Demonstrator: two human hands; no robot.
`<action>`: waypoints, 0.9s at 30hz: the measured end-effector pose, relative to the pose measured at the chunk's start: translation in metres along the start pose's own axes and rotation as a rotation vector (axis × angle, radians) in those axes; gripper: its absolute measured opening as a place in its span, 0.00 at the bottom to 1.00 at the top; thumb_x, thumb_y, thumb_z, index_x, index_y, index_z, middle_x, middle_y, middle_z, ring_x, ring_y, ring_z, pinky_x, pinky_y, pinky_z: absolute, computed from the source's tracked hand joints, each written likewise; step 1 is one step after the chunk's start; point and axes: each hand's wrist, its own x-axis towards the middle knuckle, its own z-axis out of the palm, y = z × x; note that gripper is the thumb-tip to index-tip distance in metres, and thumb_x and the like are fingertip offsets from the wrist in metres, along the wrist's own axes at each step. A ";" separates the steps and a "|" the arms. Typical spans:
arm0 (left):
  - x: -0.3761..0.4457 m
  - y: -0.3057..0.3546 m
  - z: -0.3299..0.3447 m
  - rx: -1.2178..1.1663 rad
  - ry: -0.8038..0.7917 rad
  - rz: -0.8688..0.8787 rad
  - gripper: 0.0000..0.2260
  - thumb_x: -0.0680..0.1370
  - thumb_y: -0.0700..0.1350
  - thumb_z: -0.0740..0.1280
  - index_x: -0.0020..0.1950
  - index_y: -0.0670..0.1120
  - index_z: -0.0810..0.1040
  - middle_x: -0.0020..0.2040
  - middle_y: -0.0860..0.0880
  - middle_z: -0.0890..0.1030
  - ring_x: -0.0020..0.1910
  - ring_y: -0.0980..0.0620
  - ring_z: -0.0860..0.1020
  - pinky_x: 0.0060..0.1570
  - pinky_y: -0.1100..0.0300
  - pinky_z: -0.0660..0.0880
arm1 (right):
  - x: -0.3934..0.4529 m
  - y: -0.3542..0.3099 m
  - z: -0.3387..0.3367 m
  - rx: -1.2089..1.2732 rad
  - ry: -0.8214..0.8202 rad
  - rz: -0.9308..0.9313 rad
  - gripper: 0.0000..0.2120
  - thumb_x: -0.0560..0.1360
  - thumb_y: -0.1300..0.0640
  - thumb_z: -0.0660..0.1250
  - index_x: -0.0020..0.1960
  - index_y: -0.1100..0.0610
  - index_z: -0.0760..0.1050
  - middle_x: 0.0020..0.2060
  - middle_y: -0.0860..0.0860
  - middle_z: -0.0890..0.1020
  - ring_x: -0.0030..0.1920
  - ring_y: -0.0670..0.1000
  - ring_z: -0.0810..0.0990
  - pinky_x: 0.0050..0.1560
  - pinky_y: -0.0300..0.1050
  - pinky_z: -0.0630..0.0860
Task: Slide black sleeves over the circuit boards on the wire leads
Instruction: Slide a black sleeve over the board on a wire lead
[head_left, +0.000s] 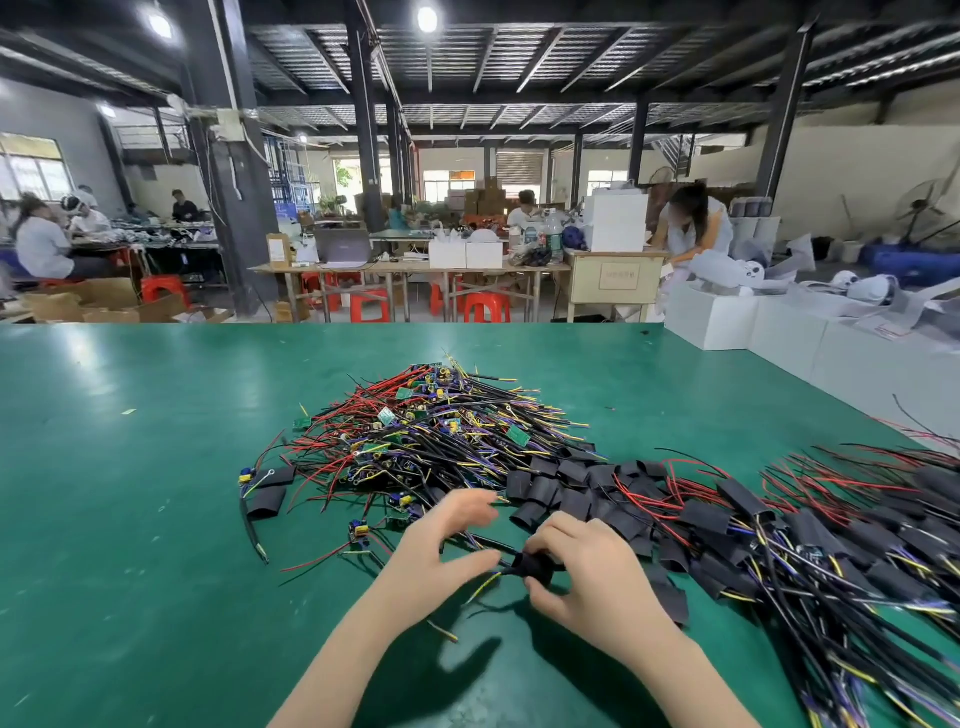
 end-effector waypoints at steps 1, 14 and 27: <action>0.001 -0.003 -0.007 0.032 0.010 -0.003 0.22 0.73 0.44 0.73 0.64 0.55 0.74 0.58 0.58 0.80 0.61 0.58 0.76 0.63 0.65 0.69 | -0.001 0.002 0.000 0.003 -0.010 0.023 0.09 0.64 0.51 0.71 0.44 0.51 0.78 0.40 0.44 0.78 0.36 0.49 0.77 0.38 0.41 0.72; -0.003 -0.014 -0.006 0.352 -0.055 -0.070 0.05 0.73 0.47 0.74 0.47 0.50 0.83 0.43 0.56 0.80 0.42 0.60 0.77 0.48 0.65 0.73 | -0.003 0.005 0.002 0.207 -0.098 0.042 0.11 0.70 0.51 0.67 0.52 0.51 0.77 0.47 0.45 0.74 0.47 0.44 0.75 0.50 0.41 0.74; -0.003 0.003 0.004 0.208 0.135 0.074 0.08 0.68 0.34 0.76 0.41 0.45 0.84 0.42 0.51 0.80 0.42 0.57 0.79 0.46 0.69 0.73 | -0.002 0.001 0.001 0.373 0.054 0.024 0.13 0.70 0.52 0.73 0.53 0.53 0.82 0.45 0.42 0.79 0.44 0.32 0.73 0.47 0.24 0.67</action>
